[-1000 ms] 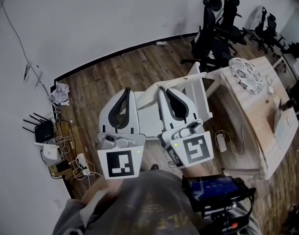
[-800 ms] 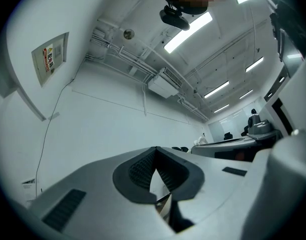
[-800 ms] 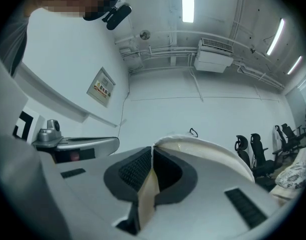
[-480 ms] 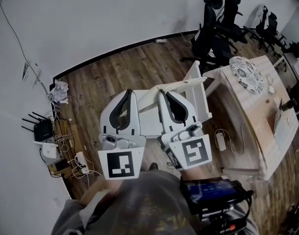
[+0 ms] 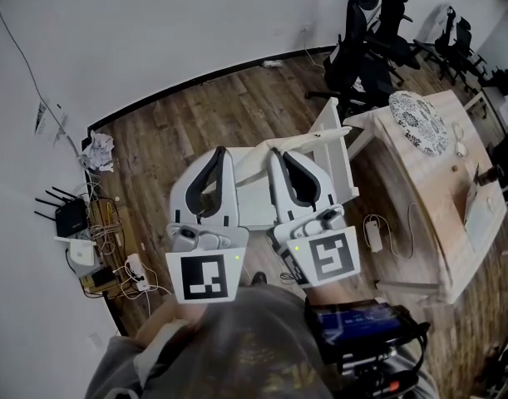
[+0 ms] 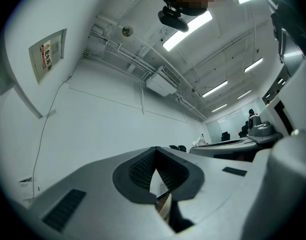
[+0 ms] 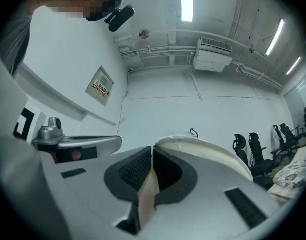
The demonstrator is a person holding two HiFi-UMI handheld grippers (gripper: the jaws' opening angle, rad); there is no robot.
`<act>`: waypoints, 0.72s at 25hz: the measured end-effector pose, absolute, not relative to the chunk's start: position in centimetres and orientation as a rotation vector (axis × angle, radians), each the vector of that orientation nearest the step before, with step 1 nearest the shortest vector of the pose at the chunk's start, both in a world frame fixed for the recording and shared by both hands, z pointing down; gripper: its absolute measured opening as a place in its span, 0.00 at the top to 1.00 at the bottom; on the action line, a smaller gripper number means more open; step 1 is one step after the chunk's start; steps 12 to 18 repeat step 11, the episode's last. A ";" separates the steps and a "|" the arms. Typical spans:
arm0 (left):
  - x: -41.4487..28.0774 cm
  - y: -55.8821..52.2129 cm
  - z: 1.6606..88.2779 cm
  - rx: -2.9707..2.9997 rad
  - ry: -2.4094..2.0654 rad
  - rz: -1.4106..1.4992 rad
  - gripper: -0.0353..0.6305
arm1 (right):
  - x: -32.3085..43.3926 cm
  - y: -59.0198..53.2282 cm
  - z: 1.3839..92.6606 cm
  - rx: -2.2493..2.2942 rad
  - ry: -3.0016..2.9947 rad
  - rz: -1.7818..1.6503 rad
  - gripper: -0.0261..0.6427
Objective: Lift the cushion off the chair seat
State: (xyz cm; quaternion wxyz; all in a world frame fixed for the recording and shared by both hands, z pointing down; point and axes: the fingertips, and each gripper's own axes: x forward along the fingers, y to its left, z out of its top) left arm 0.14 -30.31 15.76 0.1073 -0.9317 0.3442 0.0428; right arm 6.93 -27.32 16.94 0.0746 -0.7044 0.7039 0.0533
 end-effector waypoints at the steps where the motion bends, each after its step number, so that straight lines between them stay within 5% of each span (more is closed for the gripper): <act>1: 0.2 -30.3 15.7 -2.745 1.014 0.130 0.94 | 6.9 -27.3 16.9 -2.114 2.113 0.162 0.94; 18: 0.3 -30.1 15.6 -2.753 1.010 0.129 0.94 | 6.8 -27.2 16.7 -2.108 2.128 0.171 0.94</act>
